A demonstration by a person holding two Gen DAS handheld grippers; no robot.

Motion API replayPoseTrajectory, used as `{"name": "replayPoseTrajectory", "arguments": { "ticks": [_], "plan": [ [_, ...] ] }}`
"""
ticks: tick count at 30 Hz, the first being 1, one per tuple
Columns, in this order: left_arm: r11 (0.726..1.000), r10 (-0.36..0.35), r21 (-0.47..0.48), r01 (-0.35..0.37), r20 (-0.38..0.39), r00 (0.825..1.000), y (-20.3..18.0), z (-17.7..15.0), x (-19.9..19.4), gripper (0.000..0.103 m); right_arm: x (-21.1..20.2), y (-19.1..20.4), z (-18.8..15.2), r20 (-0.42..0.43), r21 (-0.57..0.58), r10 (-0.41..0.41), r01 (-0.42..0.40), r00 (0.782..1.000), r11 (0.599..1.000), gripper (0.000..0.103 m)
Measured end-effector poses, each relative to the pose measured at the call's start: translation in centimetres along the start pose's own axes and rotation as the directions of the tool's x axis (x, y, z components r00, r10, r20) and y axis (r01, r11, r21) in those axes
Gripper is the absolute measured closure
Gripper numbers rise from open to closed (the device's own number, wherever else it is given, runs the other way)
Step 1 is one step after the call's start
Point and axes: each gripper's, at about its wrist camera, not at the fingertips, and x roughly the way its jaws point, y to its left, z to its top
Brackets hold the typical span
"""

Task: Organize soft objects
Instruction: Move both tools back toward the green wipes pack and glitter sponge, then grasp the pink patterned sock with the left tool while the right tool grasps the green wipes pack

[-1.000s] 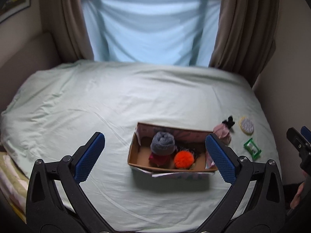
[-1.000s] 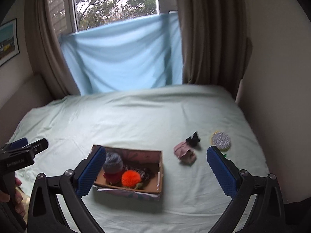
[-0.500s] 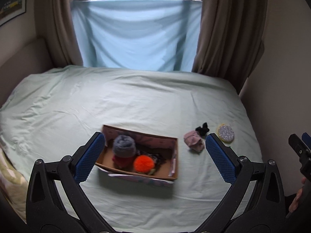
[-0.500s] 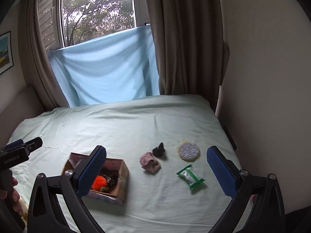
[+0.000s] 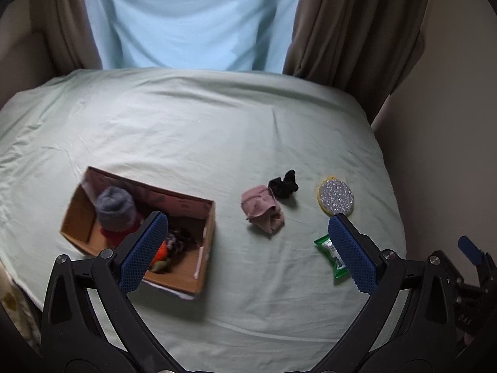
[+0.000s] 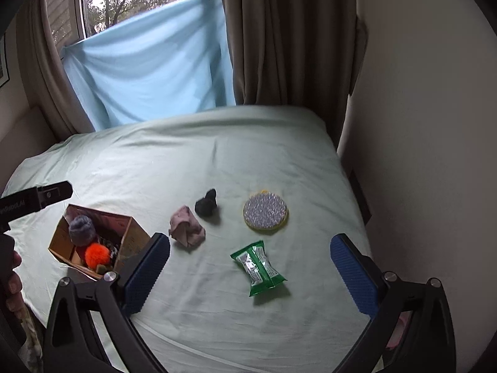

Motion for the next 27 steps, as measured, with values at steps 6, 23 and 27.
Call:
{"name": "replayPoseTrajectory", "arguments": {
  "ticks": [6,23,27],
  "plan": [
    [0.998,0.041,0.041,-0.040,-0.029,0.999,-3.0,-0.4,7.2,0.000,6.3,-1.6,-1.2,-0.081,-0.020,0.018,-0.019,0.997,1.000,0.000],
    [0.994,0.088,0.085,-0.068,-0.251,0.964,-4.9,-2.7,28.9,0.000,22.6,-2.3,-7.3,-0.235,-0.177,0.003,-0.046,0.972,0.983,0.000],
    [0.998,0.058,0.040,-0.048,-0.303,0.951,-4.2,-3.5,32.3,0.000,24.8,-2.1,-8.5,-0.270,-0.167,0.007,-0.054,0.963,0.984,0.000]
  ]
}}
